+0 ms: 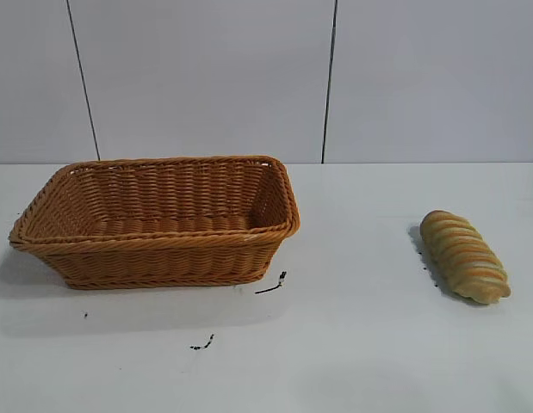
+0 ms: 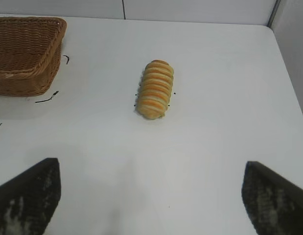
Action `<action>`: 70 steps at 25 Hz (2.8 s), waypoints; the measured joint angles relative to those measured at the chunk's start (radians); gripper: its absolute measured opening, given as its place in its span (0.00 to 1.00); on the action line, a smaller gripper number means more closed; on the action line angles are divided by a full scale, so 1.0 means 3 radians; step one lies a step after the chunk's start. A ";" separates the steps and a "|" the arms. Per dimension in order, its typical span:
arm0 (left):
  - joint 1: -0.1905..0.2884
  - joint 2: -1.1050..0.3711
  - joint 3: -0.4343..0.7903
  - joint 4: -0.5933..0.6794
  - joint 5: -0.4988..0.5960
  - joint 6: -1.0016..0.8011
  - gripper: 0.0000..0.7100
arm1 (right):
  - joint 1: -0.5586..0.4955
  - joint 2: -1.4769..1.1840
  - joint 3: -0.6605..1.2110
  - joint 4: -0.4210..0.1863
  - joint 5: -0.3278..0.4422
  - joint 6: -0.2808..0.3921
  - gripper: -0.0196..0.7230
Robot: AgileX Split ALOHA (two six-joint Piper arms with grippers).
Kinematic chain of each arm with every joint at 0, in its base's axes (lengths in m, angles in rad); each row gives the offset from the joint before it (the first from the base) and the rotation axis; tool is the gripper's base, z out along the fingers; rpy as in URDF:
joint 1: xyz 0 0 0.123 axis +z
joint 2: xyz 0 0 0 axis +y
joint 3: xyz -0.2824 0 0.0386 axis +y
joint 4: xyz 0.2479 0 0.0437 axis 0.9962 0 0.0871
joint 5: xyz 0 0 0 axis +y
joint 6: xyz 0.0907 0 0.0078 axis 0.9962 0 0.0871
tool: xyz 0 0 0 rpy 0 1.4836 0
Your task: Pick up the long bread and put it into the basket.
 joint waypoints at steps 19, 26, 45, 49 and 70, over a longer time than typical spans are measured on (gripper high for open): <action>0.0000 0.0000 0.0000 0.0000 0.0000 0.0000 0.98 | 0.0000 0.3844 -0.1507 0.0103 -0.0263 0.0003 0.96; 0.0000 0.0000 0.0000 0.0000 0.0000 0.0000 0.98 | 0.0166 0.4672 -0.2258 0.0097 -0.0274 0.0023 0.96; 0.0000 0.0000 0.0000 0.0000 0.0000 0.0000 0.98 | 0.0197 0.5737 -0.2673 -0.0040 -0.0446 0.0178 0.96; 0.0000 0.0000 0.0000 0.0000 0.0000 0.0000 0.98 | 0.0197 0.5862 -0.2673 -0.0040 -0.0597 0.0257 0.96; 0.0000 0.0000 0.0000 0.0000 0.0000 0.0000 0.98 | 0.0193 0.6018 -0.2673 -0.0247 -0.0599 0.0283 0.39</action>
